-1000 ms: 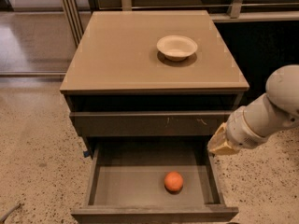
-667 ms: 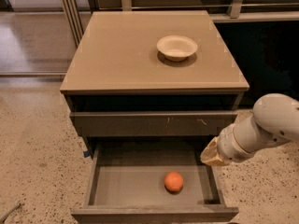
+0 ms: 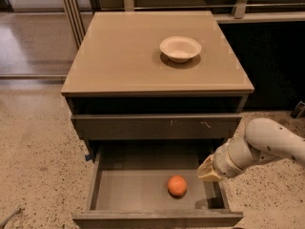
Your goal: Pick orange from middle drawer and place on counter
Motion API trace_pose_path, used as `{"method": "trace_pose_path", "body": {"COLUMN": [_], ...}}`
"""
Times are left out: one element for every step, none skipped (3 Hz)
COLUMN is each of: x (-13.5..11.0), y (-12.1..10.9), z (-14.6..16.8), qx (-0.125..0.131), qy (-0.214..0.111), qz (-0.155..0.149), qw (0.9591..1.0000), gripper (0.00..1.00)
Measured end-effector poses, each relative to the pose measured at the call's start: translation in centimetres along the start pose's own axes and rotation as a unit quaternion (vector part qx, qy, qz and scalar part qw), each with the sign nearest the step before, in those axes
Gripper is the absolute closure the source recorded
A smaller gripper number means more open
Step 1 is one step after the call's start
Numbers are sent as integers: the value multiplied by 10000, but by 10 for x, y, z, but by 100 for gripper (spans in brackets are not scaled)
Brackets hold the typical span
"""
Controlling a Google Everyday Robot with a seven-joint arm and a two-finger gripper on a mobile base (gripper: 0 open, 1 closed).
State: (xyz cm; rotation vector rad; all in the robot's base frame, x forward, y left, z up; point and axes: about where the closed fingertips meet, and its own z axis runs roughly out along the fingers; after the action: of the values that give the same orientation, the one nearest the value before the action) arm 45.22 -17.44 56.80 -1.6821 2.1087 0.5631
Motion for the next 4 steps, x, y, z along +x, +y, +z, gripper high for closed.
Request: {"method": "trace_pose_path", "body": {"x": [0,13,22,26], "y": [0,-1,-6,-11], "z": [0,20,50,74], "qx": [0,77,162,153], "qy": [0,-38,-248,-447], "qz": [0,-10,-127,-229], "qw": [10000,10000,9995,9986], "gripper": [100,100,100,84]}}
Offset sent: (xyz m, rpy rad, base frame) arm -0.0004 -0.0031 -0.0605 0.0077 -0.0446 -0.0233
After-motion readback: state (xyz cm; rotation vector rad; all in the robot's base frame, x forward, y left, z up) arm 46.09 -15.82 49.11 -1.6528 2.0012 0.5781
